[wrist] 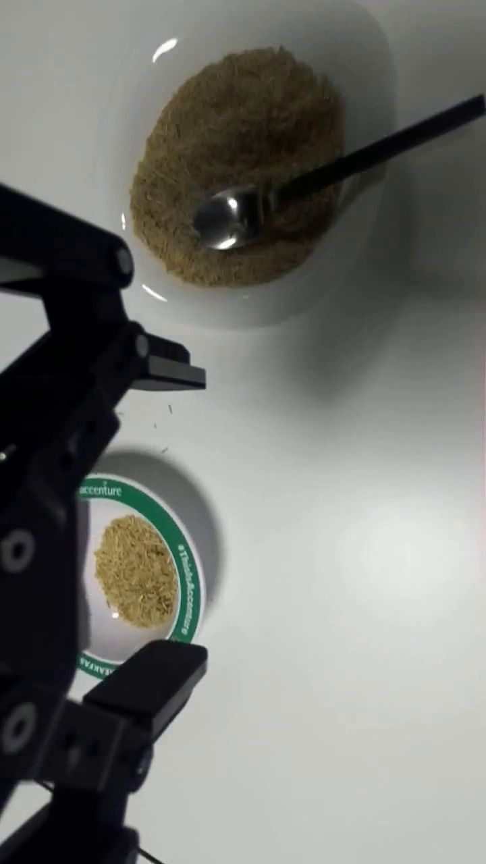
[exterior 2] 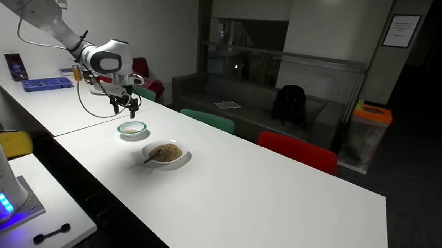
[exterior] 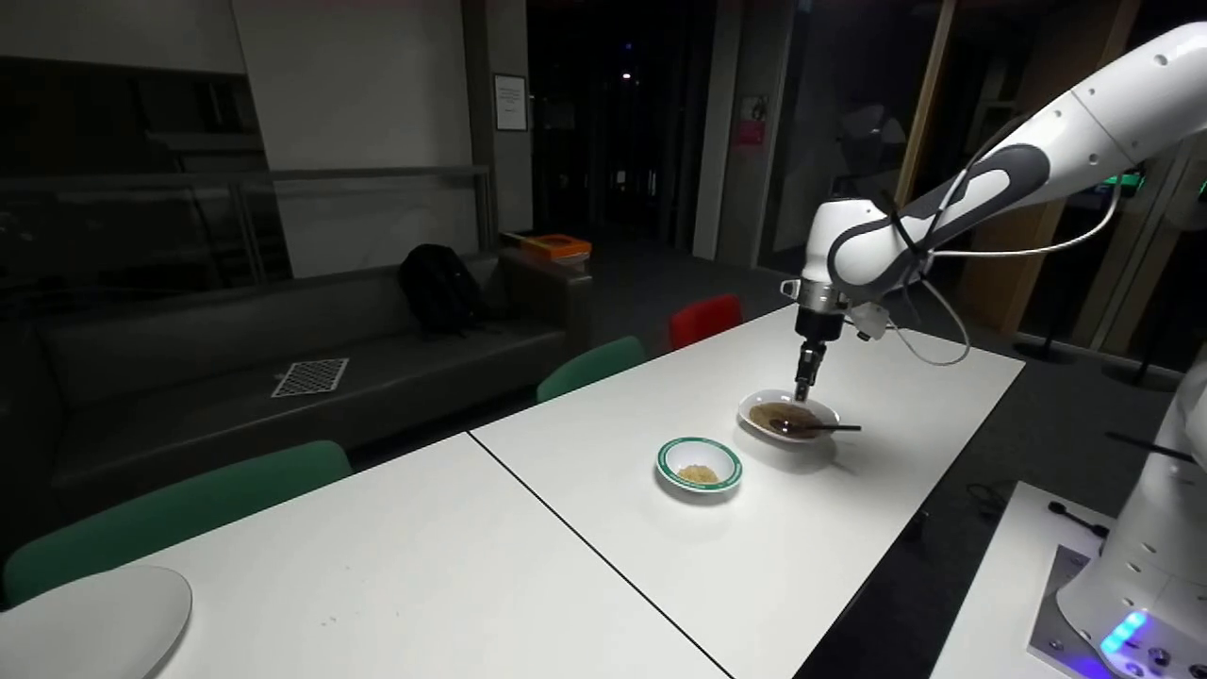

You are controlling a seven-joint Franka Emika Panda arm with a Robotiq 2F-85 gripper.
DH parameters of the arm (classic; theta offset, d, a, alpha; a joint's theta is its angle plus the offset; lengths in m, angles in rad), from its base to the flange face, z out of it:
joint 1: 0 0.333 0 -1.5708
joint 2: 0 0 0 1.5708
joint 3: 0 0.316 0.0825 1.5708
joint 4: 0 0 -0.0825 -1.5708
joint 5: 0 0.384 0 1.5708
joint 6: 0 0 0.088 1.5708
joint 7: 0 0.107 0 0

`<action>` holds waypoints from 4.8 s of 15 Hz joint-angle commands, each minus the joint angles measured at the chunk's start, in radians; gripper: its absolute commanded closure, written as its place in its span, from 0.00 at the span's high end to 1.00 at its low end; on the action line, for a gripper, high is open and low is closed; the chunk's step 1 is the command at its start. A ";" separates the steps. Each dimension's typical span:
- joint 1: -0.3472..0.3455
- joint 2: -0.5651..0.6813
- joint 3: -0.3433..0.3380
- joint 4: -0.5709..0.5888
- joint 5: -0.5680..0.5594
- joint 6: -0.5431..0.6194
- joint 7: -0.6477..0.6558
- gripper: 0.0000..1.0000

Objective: Use the spoon to put sugar in the green and white bowl

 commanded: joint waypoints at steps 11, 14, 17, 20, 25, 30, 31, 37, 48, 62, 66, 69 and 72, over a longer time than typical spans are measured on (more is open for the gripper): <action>-0.056 0.054 -0.047 0.039 0.069 -0.062 -0.376 1.00; -0.082 0.100 -0.059 0.055 0.076 -0.070 -0.580 1.00; -0.120 0.148 -0.070 0.068 0.065 -0.038 -0.678 1.00; -0.154 0.200 -0.079 0.079 0.030 0.019 -0.690 1.00; -0.198 0.293 -0.096 0.142 -0.034 0.010 -0.617 1.00; -0.206 0.280 -0.070 0.105 -0.016 0.055 -0.646 1.00; -0.201 0.271 -0.063 0.091 -0.019 0.082 -0.652 1.00; -0.168 0.270 -0.052 0.034 -0.130 0.279 -0.560 1.00; -0.224 0.288 -0.047 -0.006 -0.122 0.379 -0.442 1.00; -0.295 0.296 -0.042 -0.038 -0.016 0.375 -0.444 1.00; -0.288 0.274 -0.056 -0.061 -0.043 0.370 -0.432 1.00; -0.282 0.270 -0.064 -0.069 -0.062 0.359 -0.425 1.00; -0.281 0.267 -0.064 -0.070 -0.066 0.360 -0.421 1.00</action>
